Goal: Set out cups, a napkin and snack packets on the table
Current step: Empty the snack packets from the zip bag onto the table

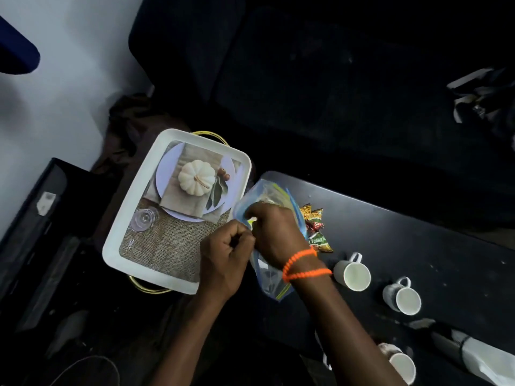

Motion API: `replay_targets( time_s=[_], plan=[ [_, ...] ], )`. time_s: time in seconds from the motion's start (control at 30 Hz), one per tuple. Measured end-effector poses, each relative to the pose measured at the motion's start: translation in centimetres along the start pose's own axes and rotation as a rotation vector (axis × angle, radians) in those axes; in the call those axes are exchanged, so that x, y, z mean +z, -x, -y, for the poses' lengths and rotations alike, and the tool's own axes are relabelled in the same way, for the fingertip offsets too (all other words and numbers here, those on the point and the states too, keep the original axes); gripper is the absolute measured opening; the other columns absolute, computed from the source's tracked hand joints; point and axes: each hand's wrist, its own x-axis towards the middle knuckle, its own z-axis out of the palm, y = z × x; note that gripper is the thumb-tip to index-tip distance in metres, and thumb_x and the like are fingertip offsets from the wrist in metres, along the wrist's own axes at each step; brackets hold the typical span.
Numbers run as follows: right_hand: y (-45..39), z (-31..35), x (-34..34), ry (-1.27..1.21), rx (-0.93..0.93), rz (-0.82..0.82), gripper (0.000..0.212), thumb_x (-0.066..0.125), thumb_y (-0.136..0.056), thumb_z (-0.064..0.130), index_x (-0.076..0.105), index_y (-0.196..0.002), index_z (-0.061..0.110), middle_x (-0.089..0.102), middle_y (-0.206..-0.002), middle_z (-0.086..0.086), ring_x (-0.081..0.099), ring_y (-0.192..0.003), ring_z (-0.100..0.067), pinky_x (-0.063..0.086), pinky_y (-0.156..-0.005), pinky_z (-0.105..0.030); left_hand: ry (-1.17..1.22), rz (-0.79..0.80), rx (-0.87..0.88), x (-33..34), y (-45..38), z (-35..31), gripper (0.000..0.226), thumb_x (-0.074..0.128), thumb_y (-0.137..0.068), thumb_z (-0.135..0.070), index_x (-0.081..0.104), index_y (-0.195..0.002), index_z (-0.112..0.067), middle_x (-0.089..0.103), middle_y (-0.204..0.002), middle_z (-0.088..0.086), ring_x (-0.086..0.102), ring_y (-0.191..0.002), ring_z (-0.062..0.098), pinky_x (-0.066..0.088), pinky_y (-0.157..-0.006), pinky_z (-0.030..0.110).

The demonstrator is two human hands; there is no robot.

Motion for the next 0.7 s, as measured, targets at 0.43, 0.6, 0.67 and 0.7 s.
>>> replay_targets(
  time_s=[0.43,0.6,0.67,0.7],
  plan=[
    [-5.3,-6.3,6.9,0.421,0.309,0.179,0.039,0.059,-0.091,0.03,0.065,-0.124,0.01,0.06,-0.133,-0.018,0.055,-0.129,-0.034,0.045,-0.106,-0.042,0.079,0.134,-0.006,-1.0,-0.2,1.4,0.024,0.054,-0.086,-0.035,0.052,-0.063,-0.03,0.051,-0.057,-0.01,0.045,-0.058,0.001,0.04,-0.058,0.025],
    [-2.2,-4.8,2.6,0.04,0.445,0.122,0.032,0.056,-0.101,0.008,0.059,-0.127,-0.008,0.06,-0.132,-0.028,0.055,-0.13,-0.038,0.039,-0.104,-0.033,0.198,0.061,-0.092,-0.9,-1.5,3.3,0.032,0.045,-0.095,-0.04,0.068,-0.085,-0.02,0.071,-0.089,-0.003,0.065,-0.086,0.01,0.051,-0.078,0.026],
    [-1.9,-3.4,0.1,-0.295,0.373,-0.018,0.047,0.072,-0.092,0.016,0.06,-0.135,0.004,0.066,-0.125,-0.016,0.061,-0.121,-0.034,0.045,-0.106,-0.037,0.142,0.013,-0.212,-0.6,-2.2,4.2,0.034,0.047,-0.094,-0.055,0.068,-0.101,-0.03,0.071,-0.107,-0.01,0.064,-0.102,0.002,0.05,-0.093,0.025],
    [-1.8,-2.9,-0.7,-0.459,0.346,0.015,0.042,0.073,-0.09,0.01,0.063,-0.13,0.002,0.068,-0.12,-0.016,0.064,-0.112,-0.031,0.048,-0.105,-0.045,0.152,0.043,-0.273,-0.4,-2.6,4.4,0.032,0.049,-0.093,-0.061,0.067,-0.104,-0.036,0.07,-0.111,-0.015,0.062,-0.106,-0.003,0.049,-0.099,0.027]
  ],
)
